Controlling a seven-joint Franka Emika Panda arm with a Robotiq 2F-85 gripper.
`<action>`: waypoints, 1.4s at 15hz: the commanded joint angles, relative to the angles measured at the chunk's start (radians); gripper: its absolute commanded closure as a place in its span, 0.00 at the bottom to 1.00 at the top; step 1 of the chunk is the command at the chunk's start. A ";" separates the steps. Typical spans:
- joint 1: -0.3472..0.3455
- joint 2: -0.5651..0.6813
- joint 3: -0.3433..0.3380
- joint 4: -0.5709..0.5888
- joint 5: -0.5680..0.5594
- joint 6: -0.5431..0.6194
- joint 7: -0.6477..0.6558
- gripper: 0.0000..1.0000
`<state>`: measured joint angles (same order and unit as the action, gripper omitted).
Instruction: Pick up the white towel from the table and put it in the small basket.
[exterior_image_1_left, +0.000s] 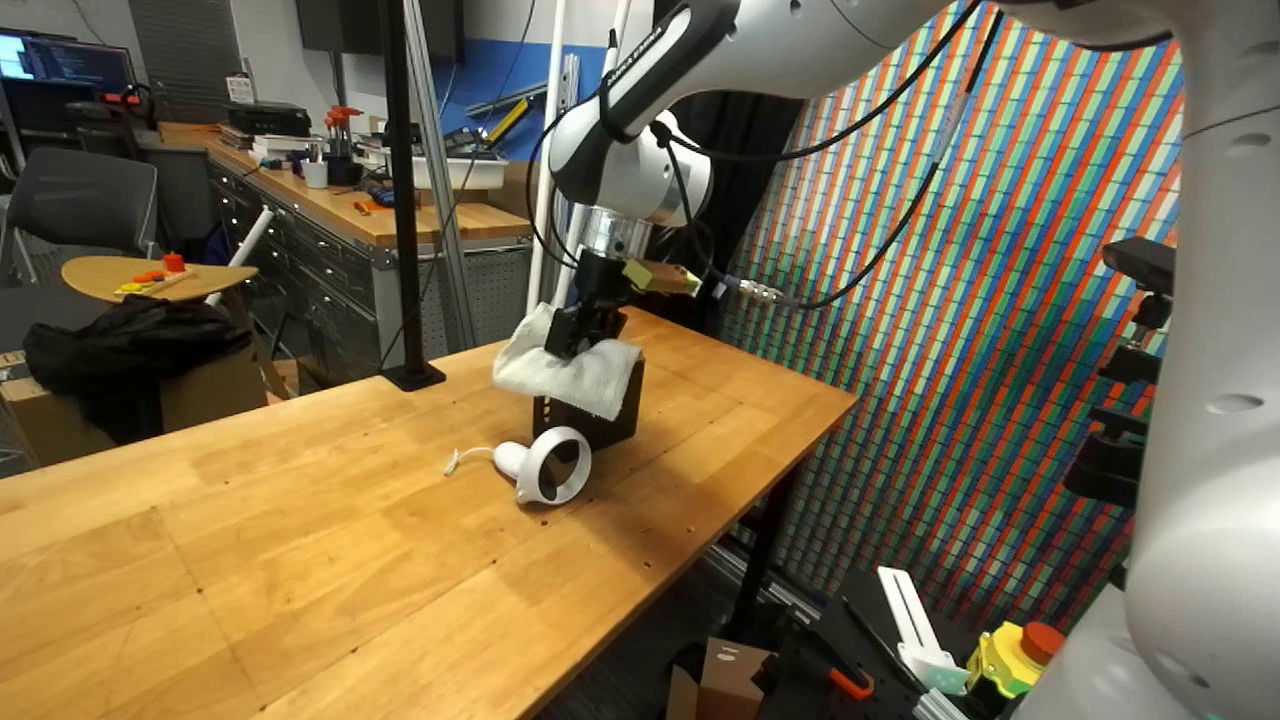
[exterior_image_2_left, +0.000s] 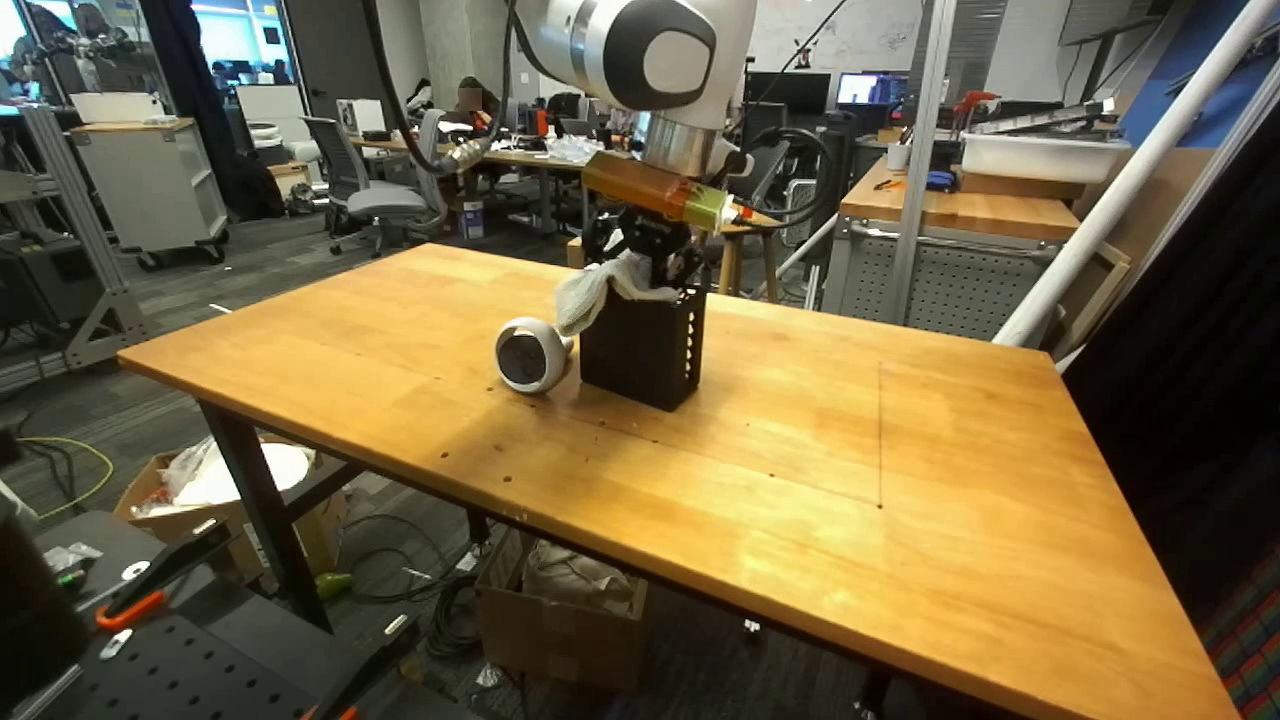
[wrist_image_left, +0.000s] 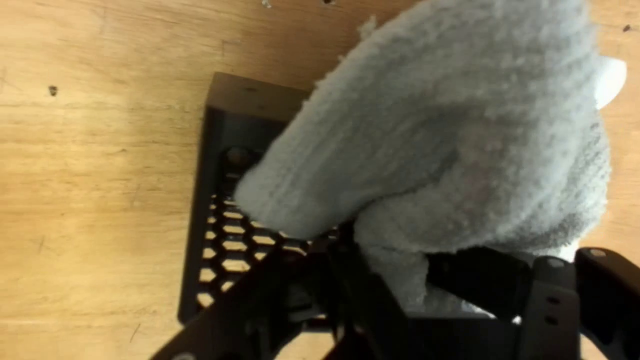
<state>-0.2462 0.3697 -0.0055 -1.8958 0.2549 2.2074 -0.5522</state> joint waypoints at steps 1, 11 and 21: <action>0.030 -0.087 -0.016 -0.041 -0.087 -0.008 0.025 0.29; 0.067 -0.197 -0.022 -0.107 -0.203 -0.003 0.047 0.25; 0.115 -0.253 -0.036 -0.088 -0.409 -0.014 0.140 0.88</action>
<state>-0.1595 0.1473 -0.0245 -1.9864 -0.1096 2.2030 -0.4460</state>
